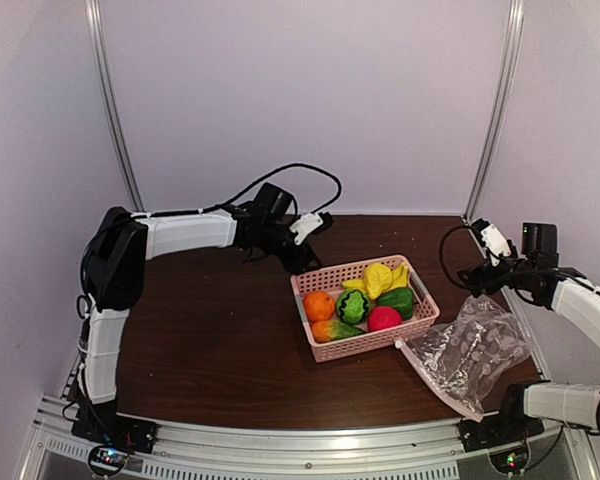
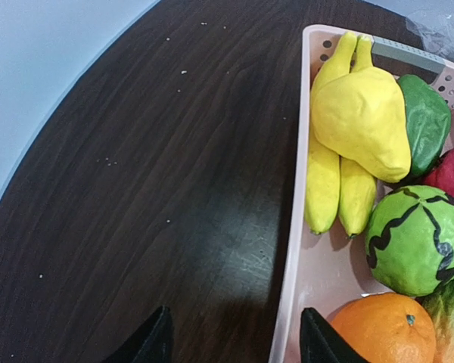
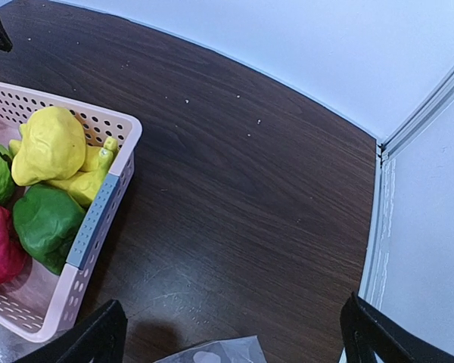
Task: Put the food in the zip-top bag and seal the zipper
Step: Move the bin to the center of the board.
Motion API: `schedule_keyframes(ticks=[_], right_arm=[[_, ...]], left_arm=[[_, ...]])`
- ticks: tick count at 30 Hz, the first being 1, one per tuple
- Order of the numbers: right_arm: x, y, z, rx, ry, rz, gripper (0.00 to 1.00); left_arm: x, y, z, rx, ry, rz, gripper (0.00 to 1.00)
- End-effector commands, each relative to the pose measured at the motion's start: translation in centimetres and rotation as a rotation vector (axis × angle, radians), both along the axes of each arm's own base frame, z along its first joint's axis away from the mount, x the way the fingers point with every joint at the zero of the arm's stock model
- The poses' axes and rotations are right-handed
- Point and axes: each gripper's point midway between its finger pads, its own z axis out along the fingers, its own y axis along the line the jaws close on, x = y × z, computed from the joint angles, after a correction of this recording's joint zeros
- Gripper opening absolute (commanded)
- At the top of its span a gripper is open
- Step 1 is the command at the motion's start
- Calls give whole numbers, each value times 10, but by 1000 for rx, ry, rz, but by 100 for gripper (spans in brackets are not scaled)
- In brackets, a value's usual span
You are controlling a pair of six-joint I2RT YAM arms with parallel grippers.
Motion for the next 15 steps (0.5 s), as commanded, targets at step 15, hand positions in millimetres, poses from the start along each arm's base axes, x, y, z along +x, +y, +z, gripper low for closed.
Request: schedule_keyframes(ticks=[15], right_arm=[[-3,9,-1,-2,20,44,97]], left_arm=[[3,-39,-31,-36,80,-39,38]])
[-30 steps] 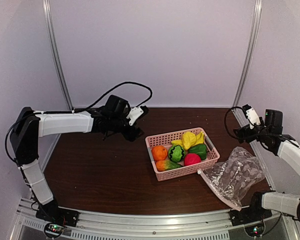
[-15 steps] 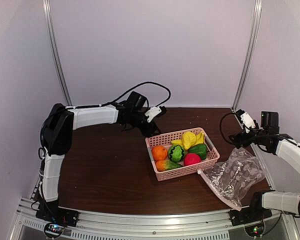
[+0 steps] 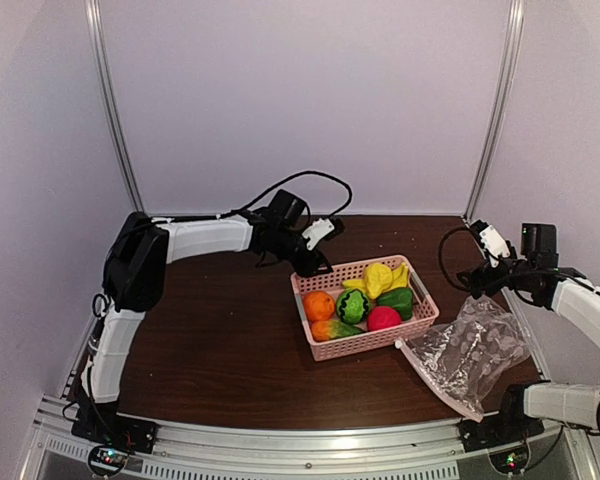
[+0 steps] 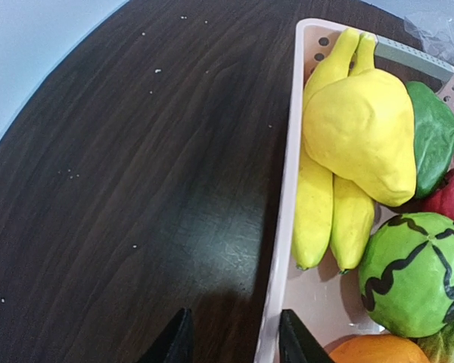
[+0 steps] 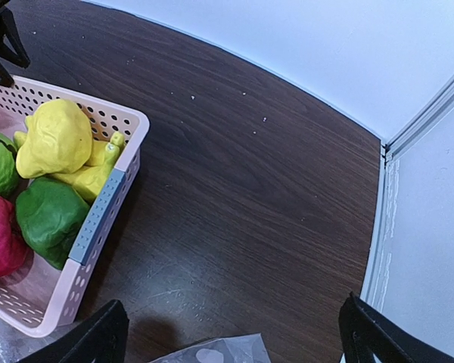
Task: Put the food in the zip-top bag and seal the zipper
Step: Move the bin to the center of the board.
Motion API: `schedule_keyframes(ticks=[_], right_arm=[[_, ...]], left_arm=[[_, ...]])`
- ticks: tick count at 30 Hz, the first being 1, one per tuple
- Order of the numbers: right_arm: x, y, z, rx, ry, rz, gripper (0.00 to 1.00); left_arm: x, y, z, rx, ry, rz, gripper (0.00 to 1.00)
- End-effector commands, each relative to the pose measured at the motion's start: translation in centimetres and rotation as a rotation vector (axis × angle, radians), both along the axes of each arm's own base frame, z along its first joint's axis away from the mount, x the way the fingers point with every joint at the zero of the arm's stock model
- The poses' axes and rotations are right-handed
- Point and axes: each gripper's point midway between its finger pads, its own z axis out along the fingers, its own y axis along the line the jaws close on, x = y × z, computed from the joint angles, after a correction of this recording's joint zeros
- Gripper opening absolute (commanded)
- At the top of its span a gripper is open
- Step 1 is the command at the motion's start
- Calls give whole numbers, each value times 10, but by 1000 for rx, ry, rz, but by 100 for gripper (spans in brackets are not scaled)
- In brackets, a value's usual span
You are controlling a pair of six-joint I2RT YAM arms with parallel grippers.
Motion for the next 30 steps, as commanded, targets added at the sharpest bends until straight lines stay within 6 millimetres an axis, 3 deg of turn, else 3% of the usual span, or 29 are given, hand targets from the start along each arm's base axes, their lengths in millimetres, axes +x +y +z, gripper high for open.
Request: schedule_keyframes(ticks=[1,7,11,15,20,24,30], right_arm=[[-1,6,3,10,6,25,97],[-2,12,2,20,1,49,95],[0,24,-6,27,48,83,88],[-1,34,2,68,63,120,83],[2,30,13,55,35,104,83],[0,29,12,65,88,90,80],[-34,39,1,-20,202,239,79]], left_arm=[[0,-12,-10,-15,15,-11,37],[5,-20,-6,-50,-9,1,29],[16,-27,4,-95,-47,31,13],[28,-37,8,-132,-65,48,5],[46,-45,12,-163,-107,88,0],[76,-31,17,-172,-96,250,0],[102,30,17,-184,-8,513,0]])
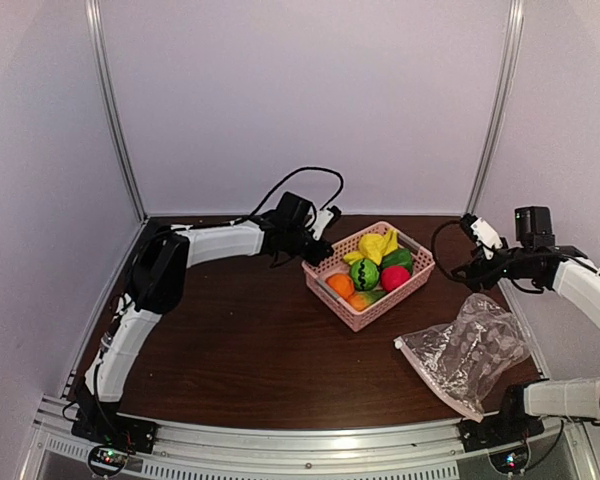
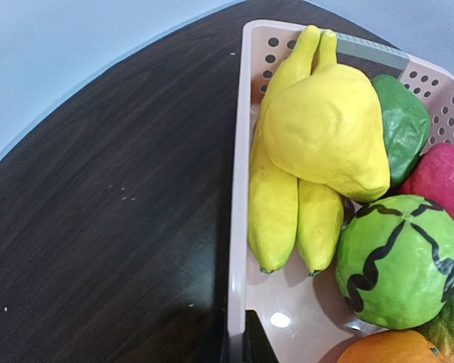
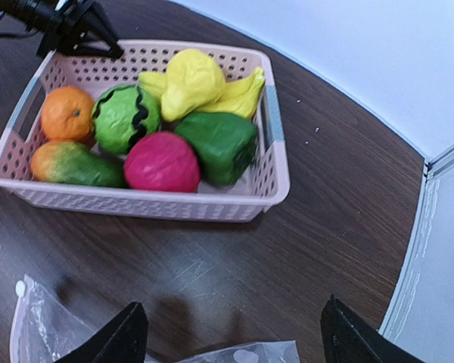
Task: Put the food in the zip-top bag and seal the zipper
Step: Move the bin to the center of the board.
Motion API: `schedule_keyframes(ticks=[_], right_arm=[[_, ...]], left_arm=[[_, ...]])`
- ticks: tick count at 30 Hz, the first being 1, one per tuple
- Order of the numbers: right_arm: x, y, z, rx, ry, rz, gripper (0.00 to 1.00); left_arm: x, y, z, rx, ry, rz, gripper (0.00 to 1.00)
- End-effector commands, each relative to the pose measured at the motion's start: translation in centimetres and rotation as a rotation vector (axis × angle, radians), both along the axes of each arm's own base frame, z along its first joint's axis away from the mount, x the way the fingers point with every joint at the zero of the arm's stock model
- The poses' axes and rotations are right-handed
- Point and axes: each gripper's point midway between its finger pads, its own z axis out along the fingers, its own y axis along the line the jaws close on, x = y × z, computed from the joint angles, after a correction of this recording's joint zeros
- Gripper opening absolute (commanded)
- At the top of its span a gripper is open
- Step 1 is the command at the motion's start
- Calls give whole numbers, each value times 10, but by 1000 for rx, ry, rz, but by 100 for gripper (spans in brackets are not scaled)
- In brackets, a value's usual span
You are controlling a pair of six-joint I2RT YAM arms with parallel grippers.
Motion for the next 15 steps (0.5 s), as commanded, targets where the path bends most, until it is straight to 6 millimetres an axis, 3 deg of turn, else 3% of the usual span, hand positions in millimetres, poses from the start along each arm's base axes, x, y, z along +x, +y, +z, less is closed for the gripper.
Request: schedule_keyframes(ticks=[1,5,7,10,12,15], right_arm=[[-38,13,-16,-73,114,158,78],[-82,37,-39,-172,229,348,75],[-99,46,-53,-251,253,411,75],[-109,52,-65,-333,233,449,84],[-110,56,-68,-354,214,462,90],[-106,55,-68,-375,228,459,93]], left_arm=[[46,64,31,-54,-10,309,0],[49,112,25,-66,56,515,0],[46,123,20,-88,86,574,0],[43,133,15,-95,117,641,3],[42,132,15,-100,125,636,24],[38,130,33,-120,101,600,43]])
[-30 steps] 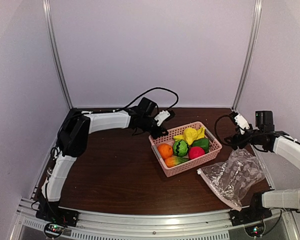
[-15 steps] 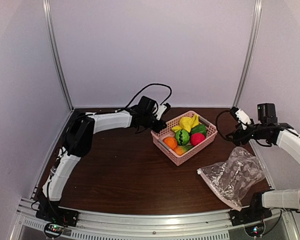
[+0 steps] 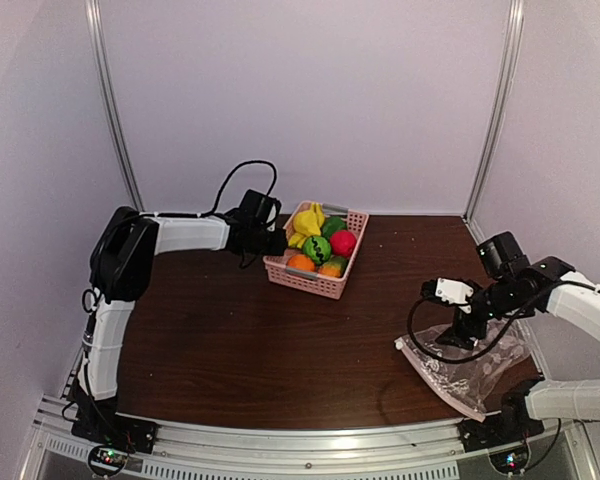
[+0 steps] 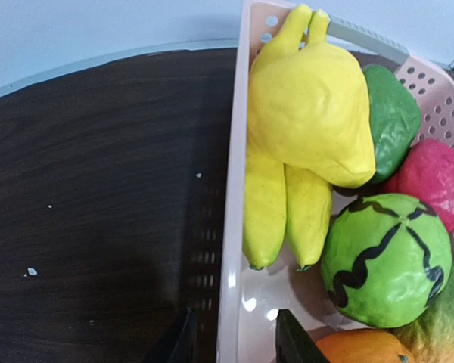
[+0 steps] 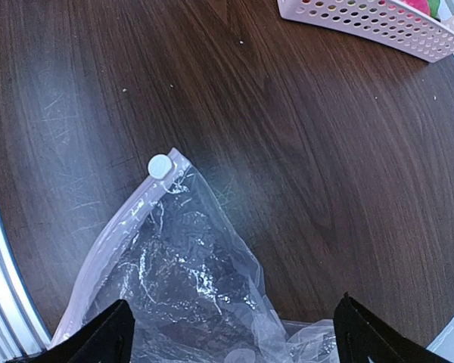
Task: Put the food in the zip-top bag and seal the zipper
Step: Move the bin to the center of the board.
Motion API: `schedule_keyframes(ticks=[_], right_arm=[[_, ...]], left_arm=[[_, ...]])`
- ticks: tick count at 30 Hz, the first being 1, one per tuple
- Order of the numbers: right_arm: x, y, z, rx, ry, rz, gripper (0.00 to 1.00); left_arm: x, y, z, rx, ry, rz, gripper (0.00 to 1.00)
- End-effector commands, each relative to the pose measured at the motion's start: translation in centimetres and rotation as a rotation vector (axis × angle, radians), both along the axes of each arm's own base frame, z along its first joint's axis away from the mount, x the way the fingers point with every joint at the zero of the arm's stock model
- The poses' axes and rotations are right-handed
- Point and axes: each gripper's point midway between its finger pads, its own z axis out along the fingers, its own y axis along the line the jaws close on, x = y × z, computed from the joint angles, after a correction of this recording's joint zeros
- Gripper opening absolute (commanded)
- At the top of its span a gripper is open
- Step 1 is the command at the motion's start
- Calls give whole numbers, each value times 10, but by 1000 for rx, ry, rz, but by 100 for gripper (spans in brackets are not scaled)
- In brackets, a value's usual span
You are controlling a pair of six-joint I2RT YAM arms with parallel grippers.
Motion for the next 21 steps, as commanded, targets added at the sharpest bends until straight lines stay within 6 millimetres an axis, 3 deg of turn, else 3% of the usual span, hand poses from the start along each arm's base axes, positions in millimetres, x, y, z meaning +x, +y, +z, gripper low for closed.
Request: schedule_keyframes(ticks=[1,3,5,8,10,13,16,21], right_arm=[[4,-14,-7,-109,-2,-10,94],[5,-19,-10,-161,14,5,95],[8,-25,-14,-211,21,6,98],[14,-31,-24,-272,40,14,98],[16,-30,-30,-275,56,19,93],[22,-25,-31,-252,62,18,79],[29,-21,-27,-240,43,17,59],[39,-19,-16,-238,31,17,9]], left_arm=[[-6,-5,49,-72,-84,-1,48],[-14,-5,85,-99,-162,-24,53],[-28,-9,108,-114,-214,-61,56],[-52,-17,130,-150,-260,-135,60],[-69,-23,135,-163,-266,-181,61],[-100,-37,135,-198,-256,-268,61],[-141,-56,127,-269,-235,-359,60],[-191,-87,125,-367,-211,-443,57]])
